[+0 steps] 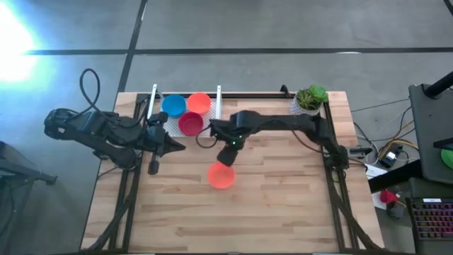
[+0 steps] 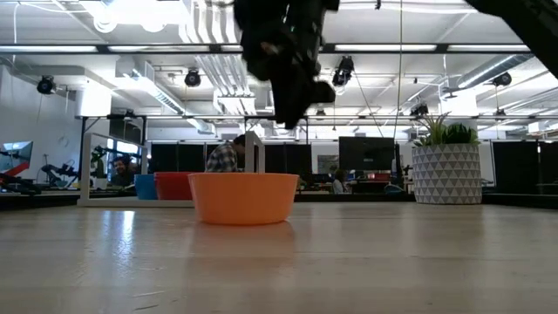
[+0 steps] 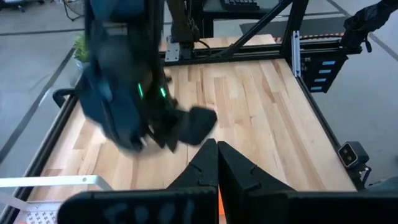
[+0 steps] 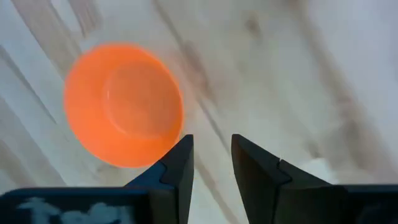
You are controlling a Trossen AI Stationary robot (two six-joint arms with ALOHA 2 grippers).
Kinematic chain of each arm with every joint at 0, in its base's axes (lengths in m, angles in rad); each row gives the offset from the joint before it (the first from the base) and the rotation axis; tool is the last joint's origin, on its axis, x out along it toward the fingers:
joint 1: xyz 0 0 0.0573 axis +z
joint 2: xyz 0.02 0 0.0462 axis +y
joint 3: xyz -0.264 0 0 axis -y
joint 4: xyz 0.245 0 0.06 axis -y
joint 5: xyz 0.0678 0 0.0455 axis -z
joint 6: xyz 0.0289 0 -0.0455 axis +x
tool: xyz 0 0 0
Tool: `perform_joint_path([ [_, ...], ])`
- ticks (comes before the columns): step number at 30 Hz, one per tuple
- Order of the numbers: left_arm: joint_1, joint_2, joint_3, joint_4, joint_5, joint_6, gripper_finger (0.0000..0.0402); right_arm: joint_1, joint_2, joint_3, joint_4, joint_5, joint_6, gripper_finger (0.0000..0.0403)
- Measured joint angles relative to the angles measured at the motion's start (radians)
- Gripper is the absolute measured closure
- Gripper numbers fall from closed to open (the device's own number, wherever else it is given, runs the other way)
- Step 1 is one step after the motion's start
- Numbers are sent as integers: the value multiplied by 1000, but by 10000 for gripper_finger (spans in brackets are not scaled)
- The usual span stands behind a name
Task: Pick & Place Mini bowls
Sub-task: Stack the orange bowl on the stacked orange bowls on the shelf
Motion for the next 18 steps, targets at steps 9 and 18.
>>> perform_joint_path([
  [9,0,7,0,-6,0,-12,395,47,-223,-10,6,194,4,305],
  [18,0,76,0,-4,-4,-56,328,147,-414,-37,12,282,4,303],
])
